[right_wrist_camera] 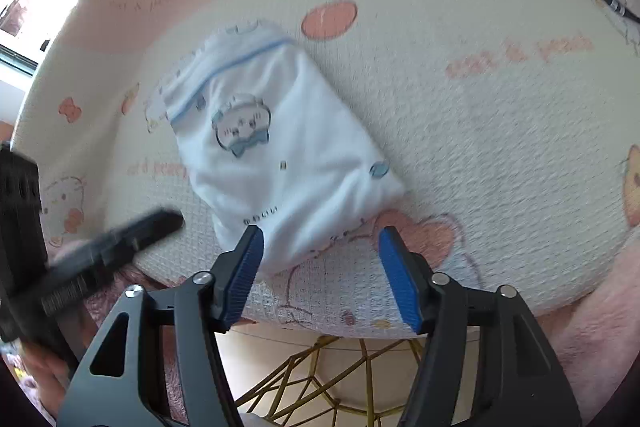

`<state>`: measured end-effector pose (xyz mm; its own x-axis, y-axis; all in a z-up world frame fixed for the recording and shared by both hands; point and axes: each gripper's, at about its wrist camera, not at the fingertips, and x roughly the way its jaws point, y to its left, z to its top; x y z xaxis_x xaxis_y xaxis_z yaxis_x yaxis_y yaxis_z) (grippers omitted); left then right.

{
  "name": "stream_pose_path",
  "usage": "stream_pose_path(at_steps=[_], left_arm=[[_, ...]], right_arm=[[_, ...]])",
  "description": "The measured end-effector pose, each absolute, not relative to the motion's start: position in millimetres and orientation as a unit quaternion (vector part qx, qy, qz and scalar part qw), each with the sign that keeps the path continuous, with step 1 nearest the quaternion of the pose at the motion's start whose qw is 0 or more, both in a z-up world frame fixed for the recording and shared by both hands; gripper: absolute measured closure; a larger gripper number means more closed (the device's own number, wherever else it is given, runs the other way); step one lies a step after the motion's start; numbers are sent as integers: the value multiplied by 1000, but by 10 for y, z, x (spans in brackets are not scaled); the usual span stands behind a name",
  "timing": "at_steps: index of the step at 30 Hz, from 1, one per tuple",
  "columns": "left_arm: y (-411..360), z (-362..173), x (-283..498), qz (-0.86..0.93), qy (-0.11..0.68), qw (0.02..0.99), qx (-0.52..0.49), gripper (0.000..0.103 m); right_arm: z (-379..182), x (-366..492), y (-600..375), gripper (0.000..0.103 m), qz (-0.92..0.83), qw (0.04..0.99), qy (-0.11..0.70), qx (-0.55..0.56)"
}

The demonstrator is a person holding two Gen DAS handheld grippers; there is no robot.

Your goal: Fold clothes

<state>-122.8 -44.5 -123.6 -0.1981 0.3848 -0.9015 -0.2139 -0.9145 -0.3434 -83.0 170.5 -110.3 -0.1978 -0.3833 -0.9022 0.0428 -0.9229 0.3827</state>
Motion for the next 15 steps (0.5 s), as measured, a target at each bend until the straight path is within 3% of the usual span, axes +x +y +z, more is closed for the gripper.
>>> stream_pose_path(at_steps=[4,5,6,8,12,15], left_arm=[[-417,-1427,-1276,758,-84,182,-620,65],[-378,-1430,-1273,760,-80,185,-618,65],[-340,-1434,-1271,761,-75,187,-616,65],[-263,-1440,-1265,764,-66,191,-612,65],[-124,-1436,-1237,764,-58,205,-608,65],[26,-1412,-1192,758,-49,233,-607,65]], right_arm=[[-1187,-865,1688,38,-765,135,-157,609],[-1183,-876,1669,45,-769,135,-150,606],[-1179,-887,1649,61,-774,135,-140,603],[-1183,-891,1633,71,-781,129,-131,598],[-1163,-894,1575,84,-792,125,-100,589],[-1121,-900,1509,86,-804,121,-50,579]])
